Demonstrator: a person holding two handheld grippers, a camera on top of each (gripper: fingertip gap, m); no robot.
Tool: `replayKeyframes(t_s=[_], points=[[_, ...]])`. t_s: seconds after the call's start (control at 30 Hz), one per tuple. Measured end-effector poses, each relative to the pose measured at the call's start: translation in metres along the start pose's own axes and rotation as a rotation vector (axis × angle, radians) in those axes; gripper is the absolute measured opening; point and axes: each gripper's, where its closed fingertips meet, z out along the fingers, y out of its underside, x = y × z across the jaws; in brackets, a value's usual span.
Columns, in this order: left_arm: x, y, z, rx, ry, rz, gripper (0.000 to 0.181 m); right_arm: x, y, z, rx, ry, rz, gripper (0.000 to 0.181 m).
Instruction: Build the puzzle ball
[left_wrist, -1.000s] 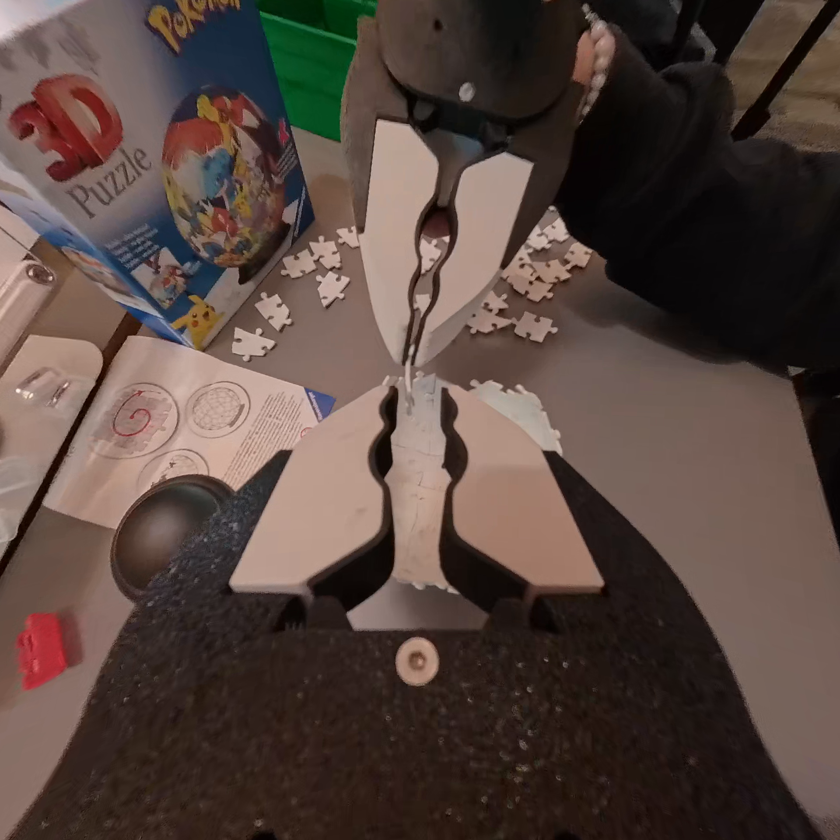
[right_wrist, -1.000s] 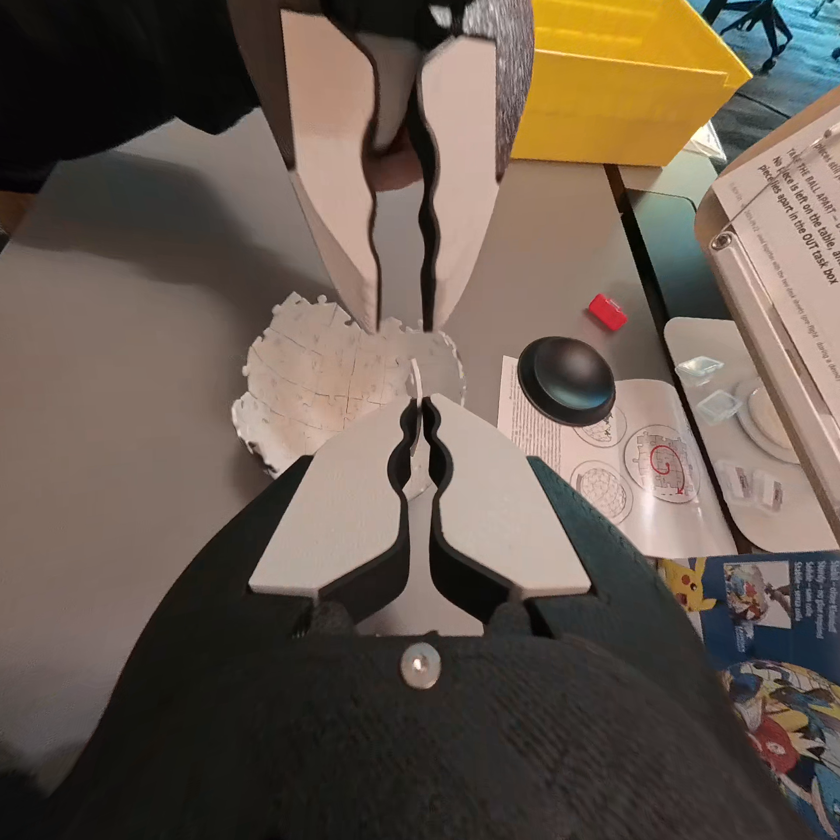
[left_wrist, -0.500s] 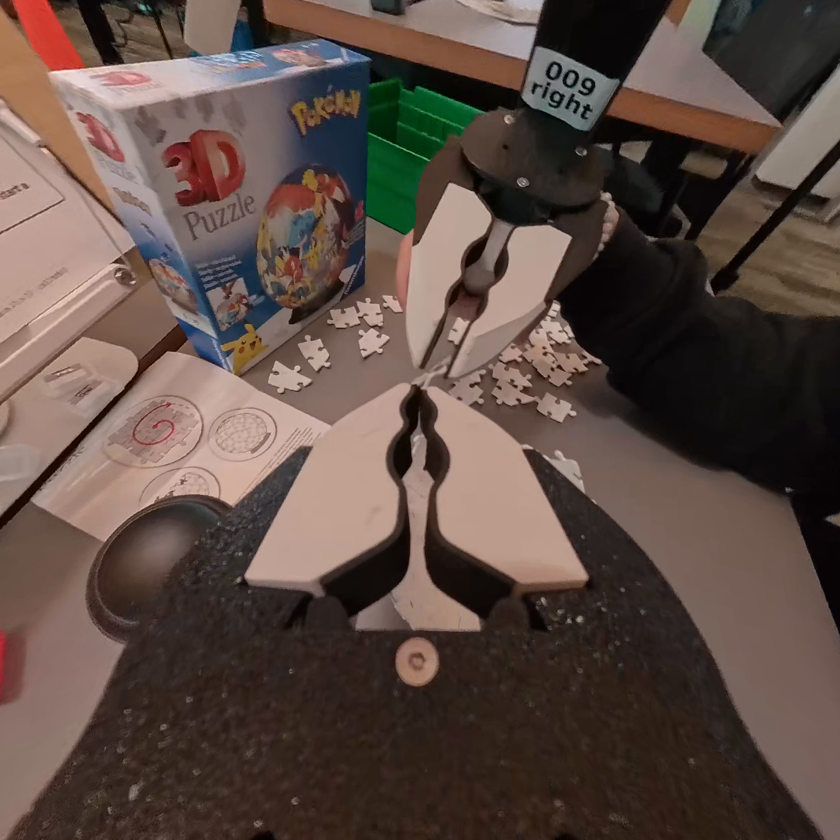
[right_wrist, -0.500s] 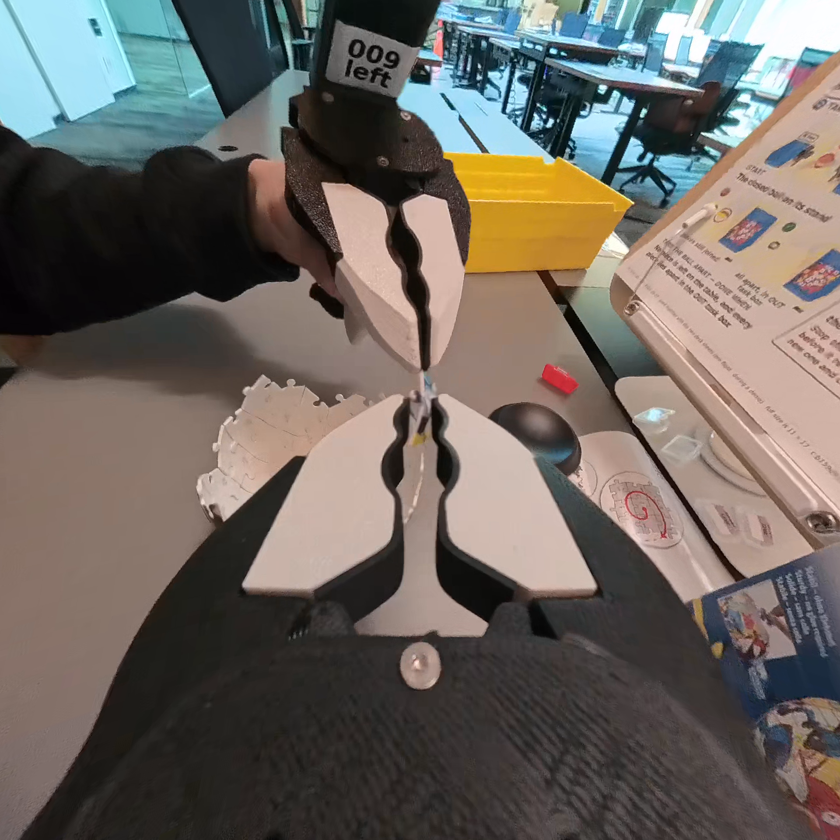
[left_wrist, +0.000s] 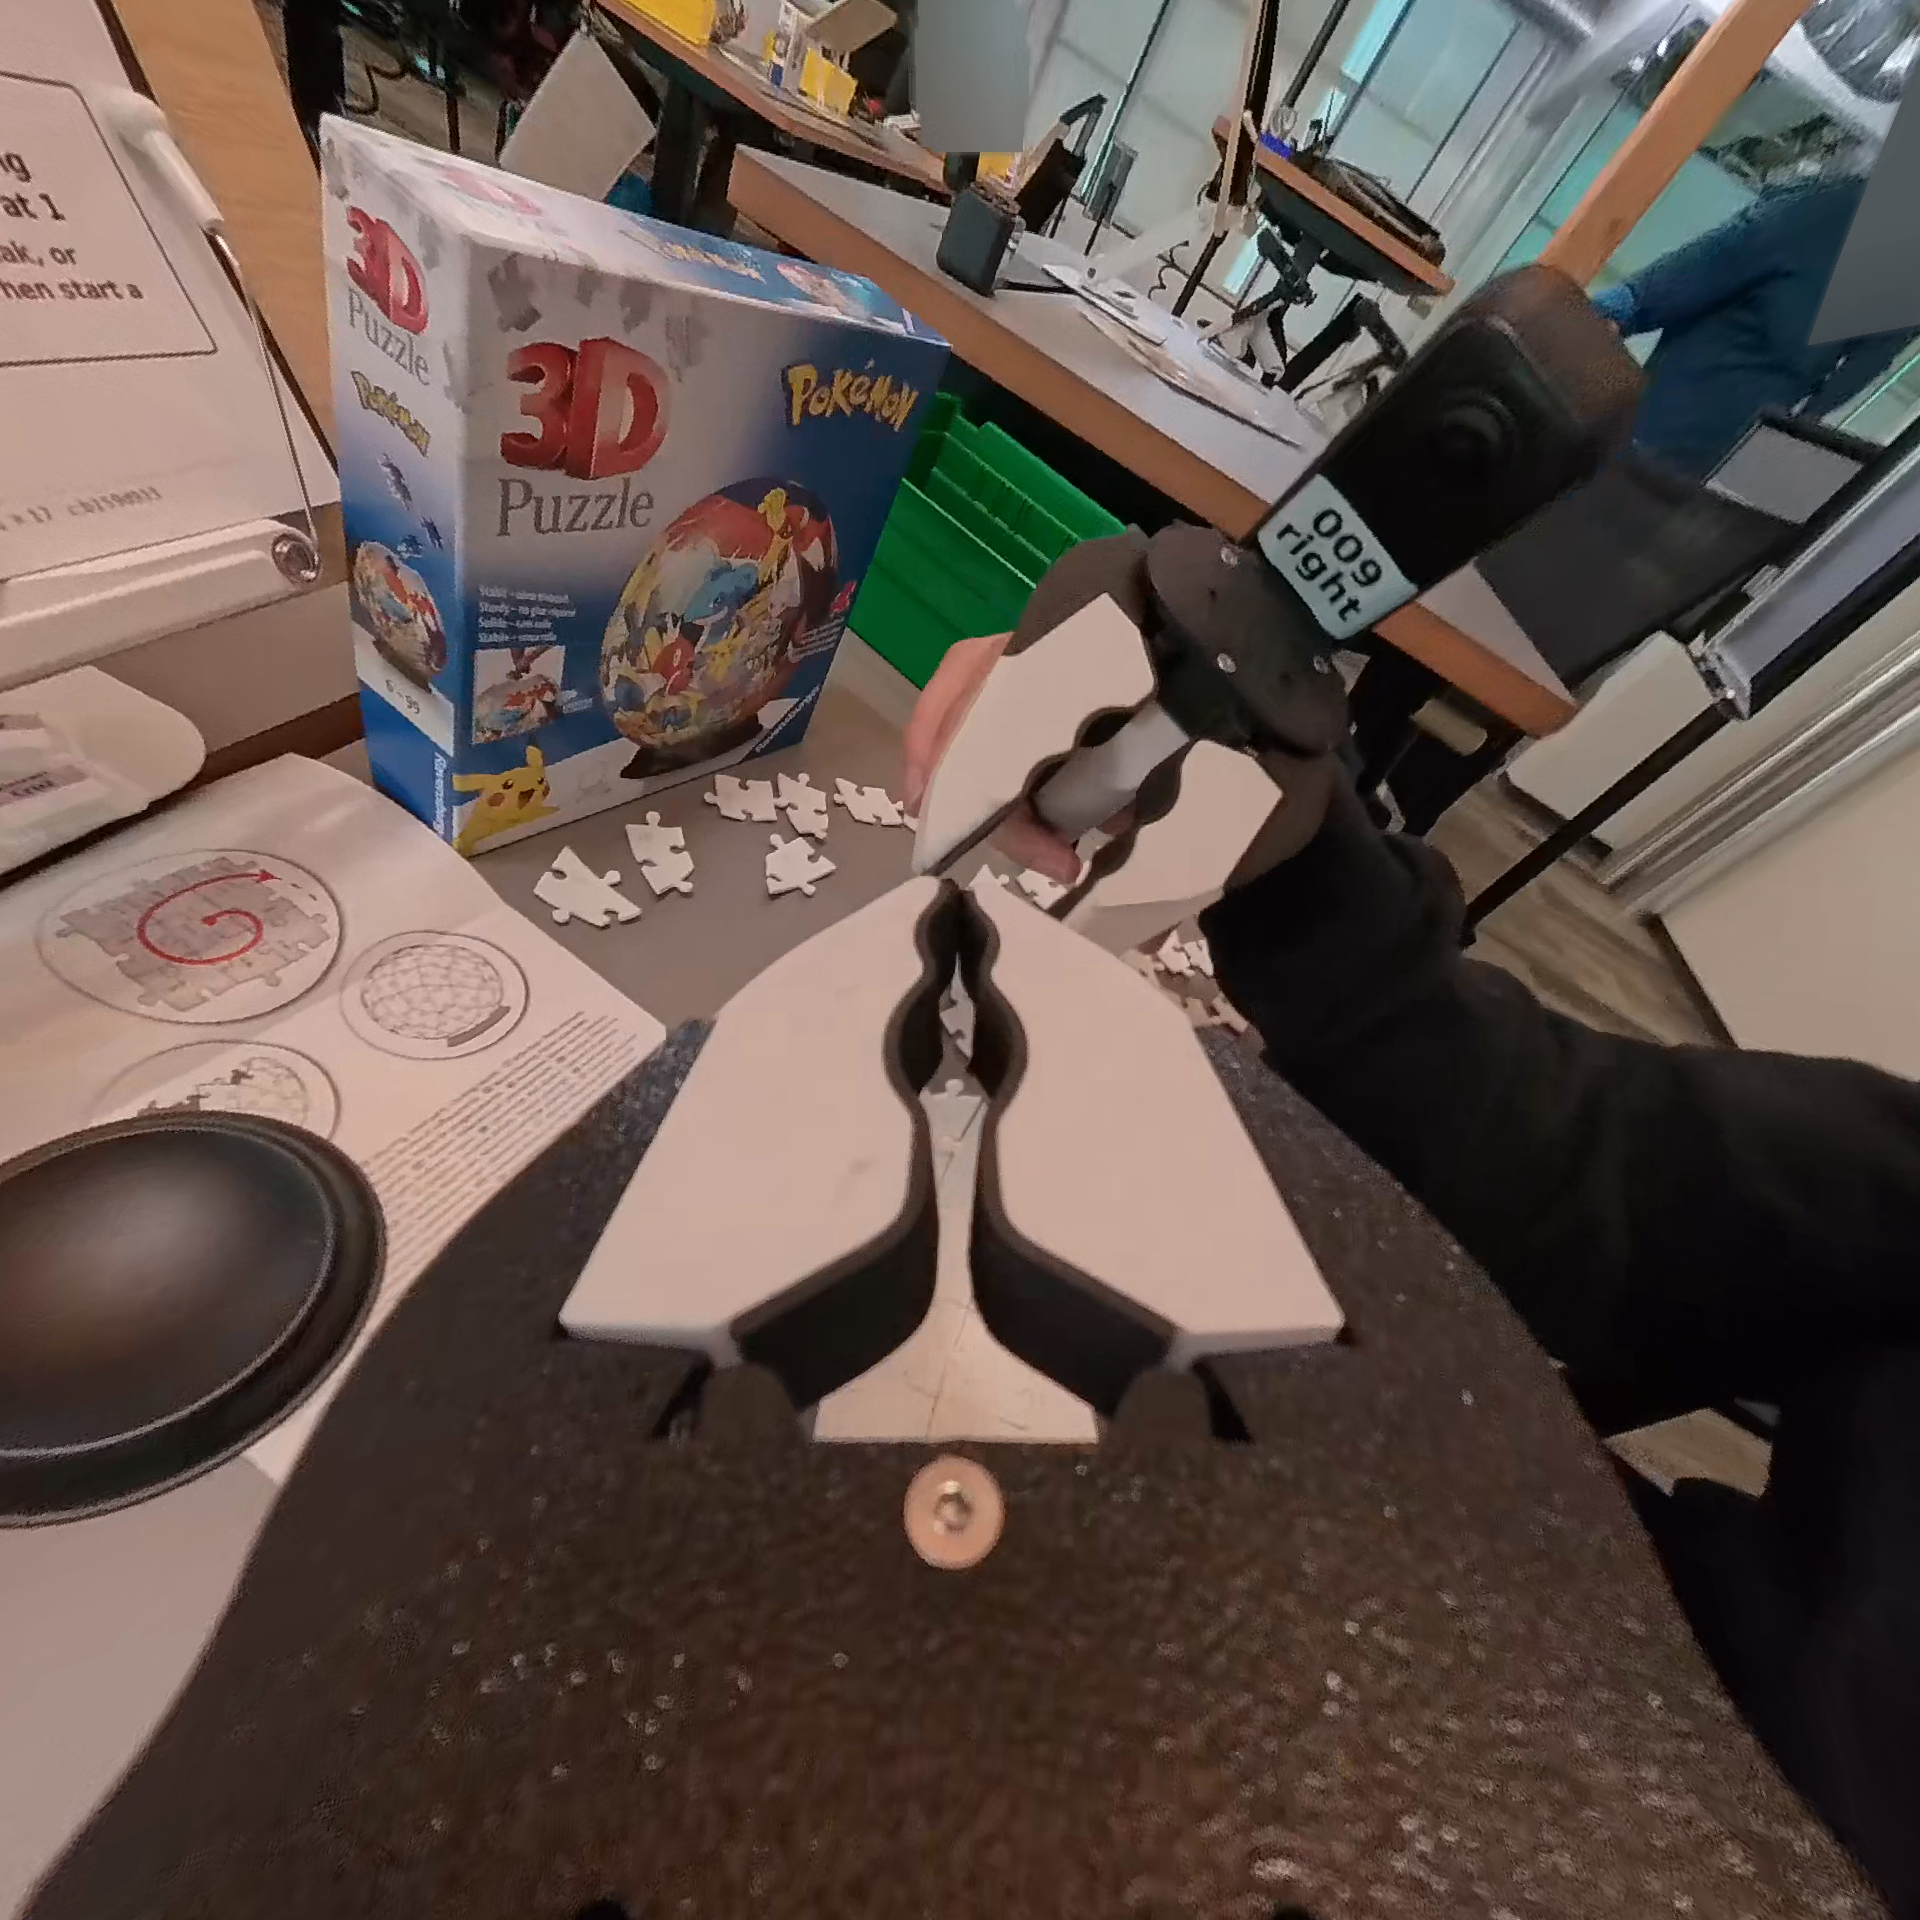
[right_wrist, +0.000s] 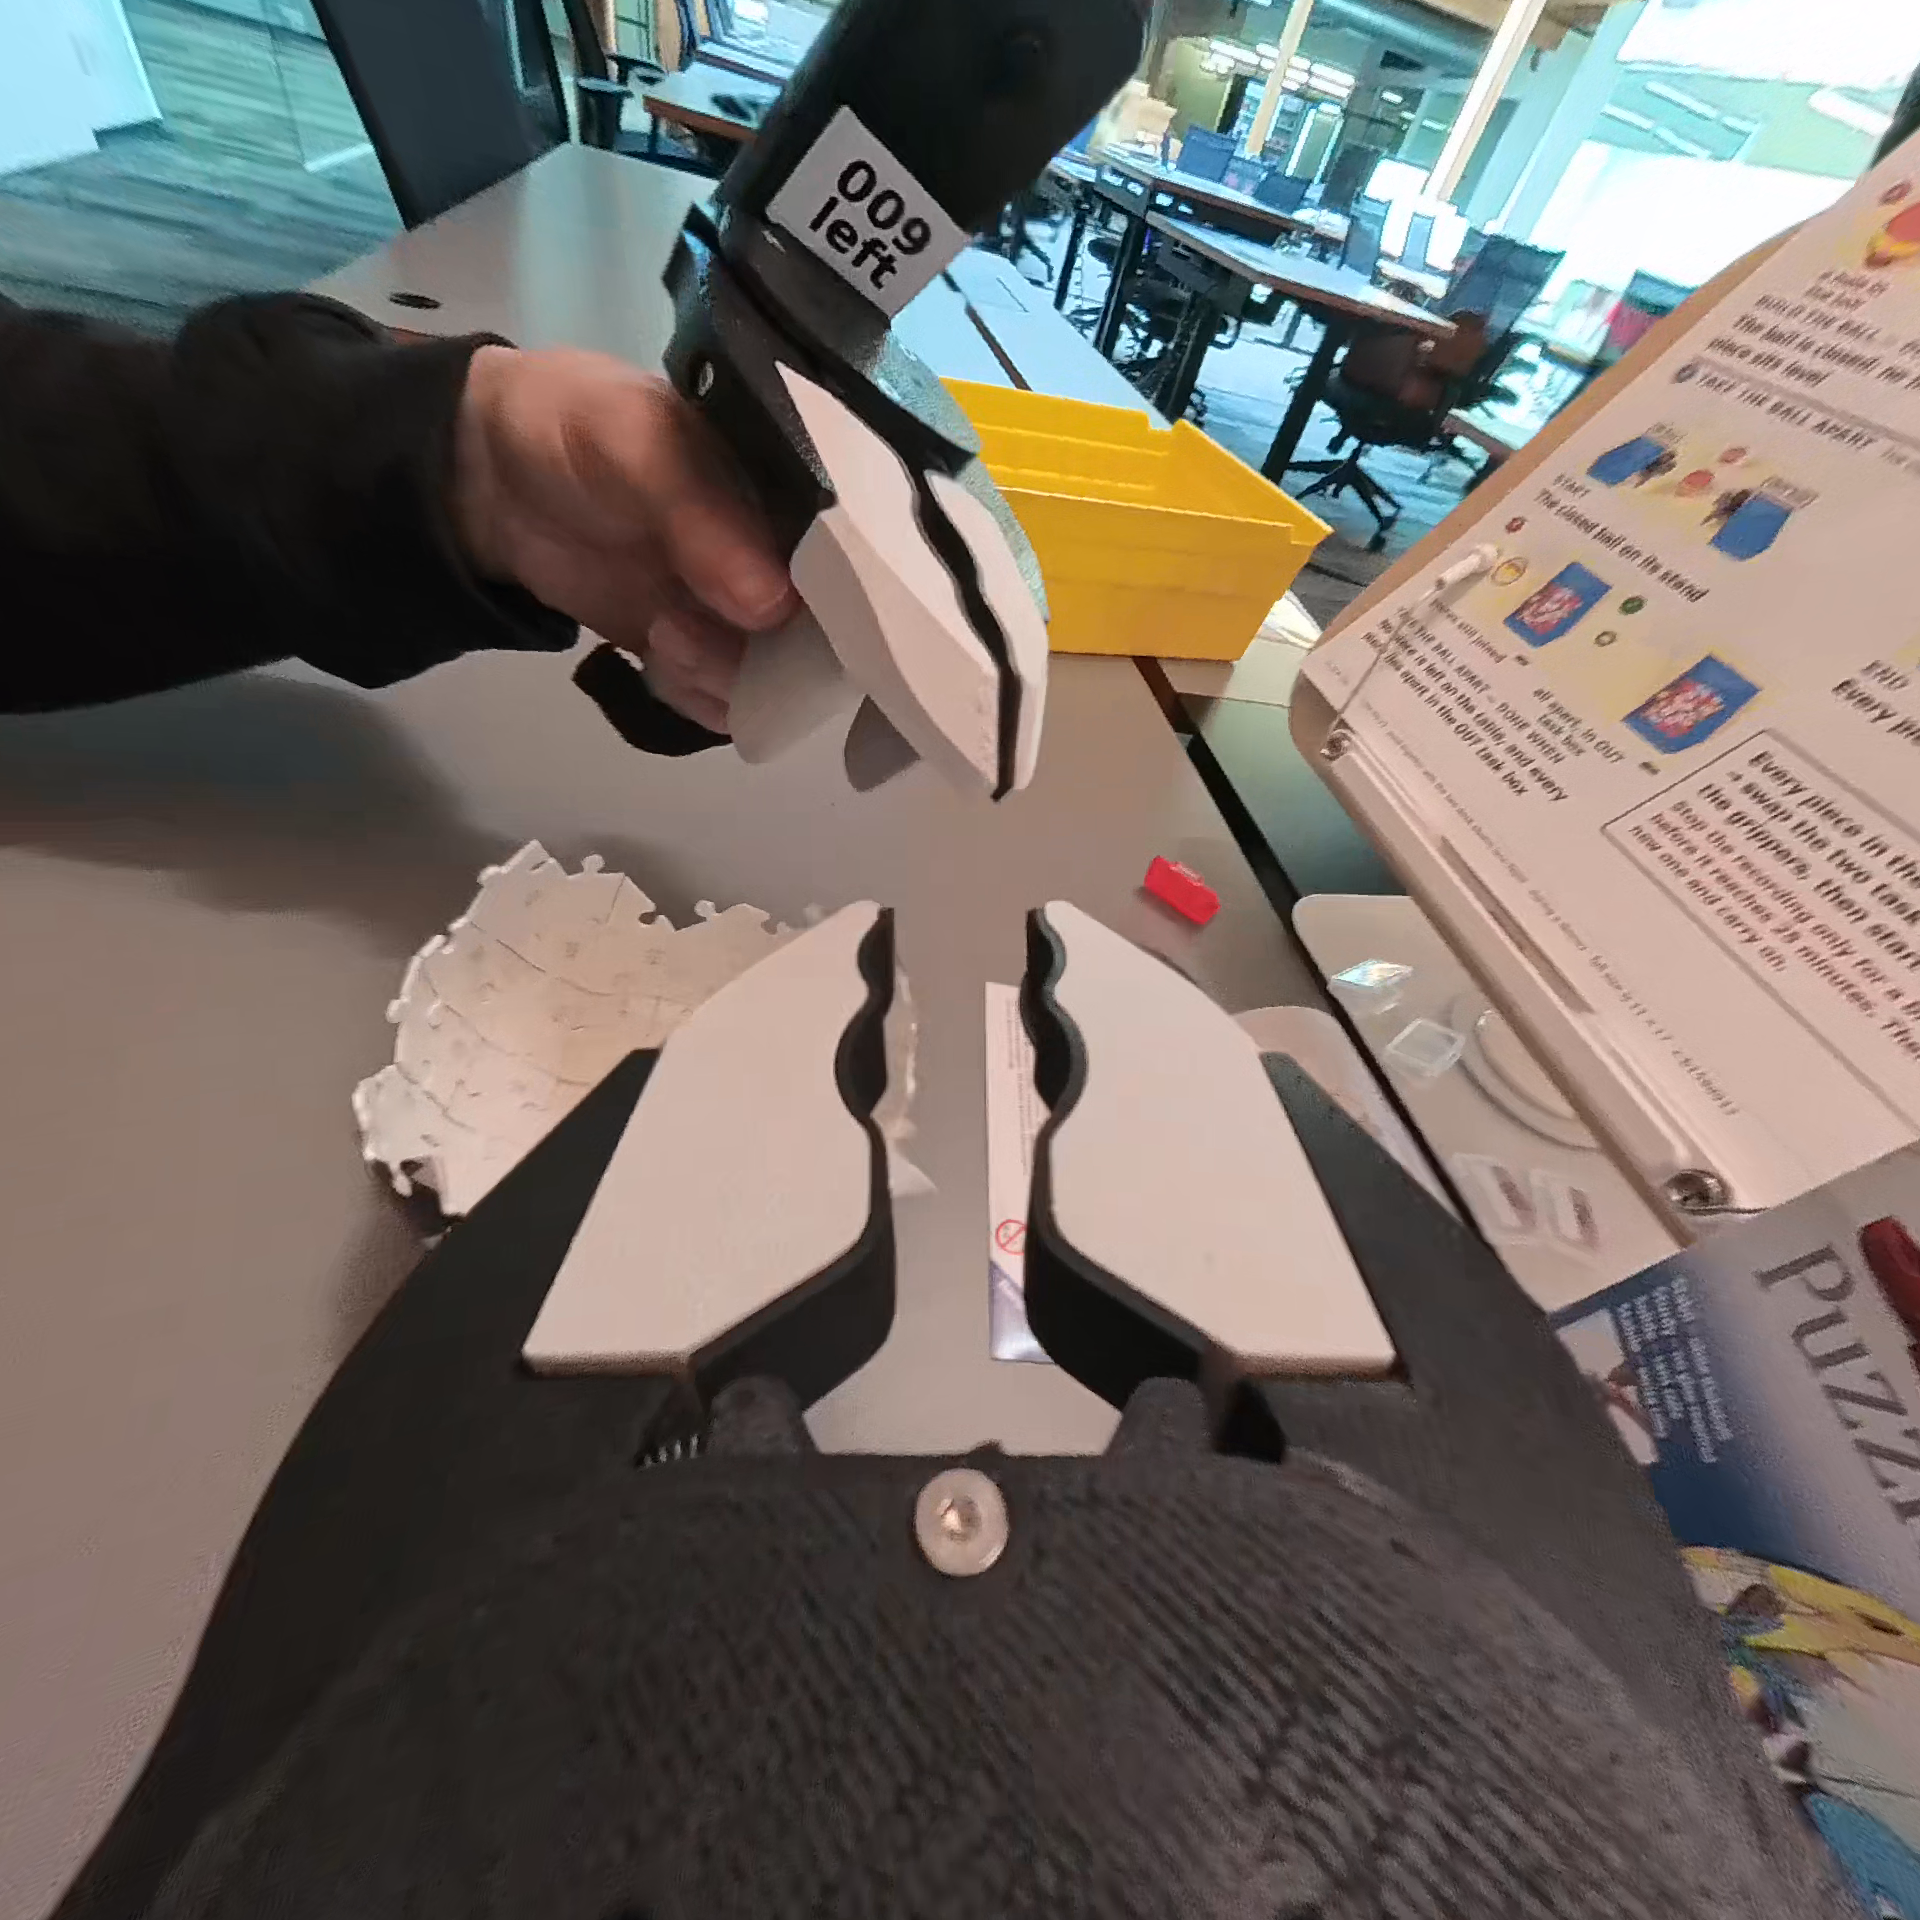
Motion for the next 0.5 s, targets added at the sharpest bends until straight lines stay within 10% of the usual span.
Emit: replayKeyframes(t_s=[0.5], points=[[-0.019, -0.001, -0.029, -0.065, -0.245, 0.181, 0.010, 0.006, 0.033, 0.002, -0.172, 0.048, -0.012, 0.024]])
